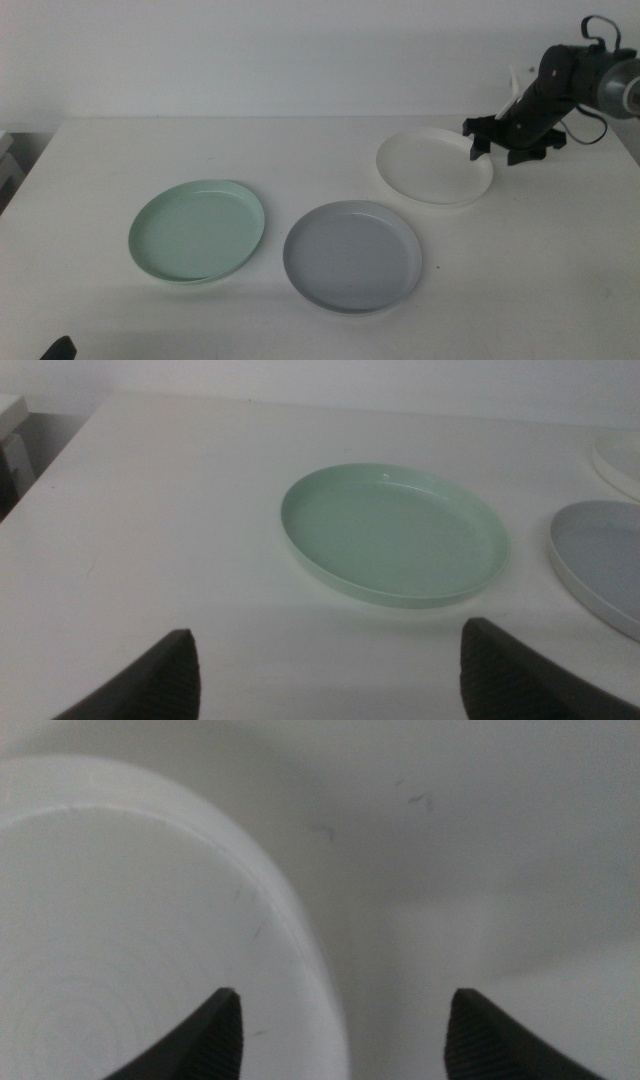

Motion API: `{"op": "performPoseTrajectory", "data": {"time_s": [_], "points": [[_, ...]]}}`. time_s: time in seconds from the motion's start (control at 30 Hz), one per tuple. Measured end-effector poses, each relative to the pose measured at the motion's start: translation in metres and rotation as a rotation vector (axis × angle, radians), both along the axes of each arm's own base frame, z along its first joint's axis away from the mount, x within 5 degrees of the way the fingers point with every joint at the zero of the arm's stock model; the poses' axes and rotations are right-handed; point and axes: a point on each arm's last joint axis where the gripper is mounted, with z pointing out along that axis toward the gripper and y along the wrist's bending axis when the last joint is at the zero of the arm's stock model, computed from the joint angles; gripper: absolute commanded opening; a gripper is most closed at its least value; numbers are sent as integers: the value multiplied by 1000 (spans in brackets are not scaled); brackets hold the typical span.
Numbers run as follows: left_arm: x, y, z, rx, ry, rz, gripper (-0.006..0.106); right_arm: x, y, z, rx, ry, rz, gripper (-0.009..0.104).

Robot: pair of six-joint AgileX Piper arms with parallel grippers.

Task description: Stack the three bowls on top of each other.

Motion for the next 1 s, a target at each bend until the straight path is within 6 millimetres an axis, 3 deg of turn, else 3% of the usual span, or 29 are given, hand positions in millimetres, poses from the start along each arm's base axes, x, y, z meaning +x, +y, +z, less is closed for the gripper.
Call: {"op": "performPoseTrajectory", "data": {"time_s": [0.23, 0.4, 0.5, 0.6, 0.77, 0.9, 1.0], "points": [[0, 0, 0, 0, 0, 0, 82, 4, 4, -19, 35, 15, 14, 31], [0, 0, 0, 0, 0, 0, 82, 5, 5, -21, 34, 9, 39, 0], [0, 0, 0, 0, 0, 0, 82, 2, 5, -15, 28, 3, 55, 0], [0, 0, 0, 0, 0, 0, 82, -10, 4, 6, 29, -23, 61, 0], [0, 0, 0, 0, 0, 0, 82, -58, 5, 63, 73, -139, 35, 0], [0, 0, 0, 0, 0, 0, 82, -105, 20, 86, 91, -170, 77, 0], [0, 0, 0, 0, 0, 0, 82, -136, 43, 97, 103, -174, 146, 0]]}}
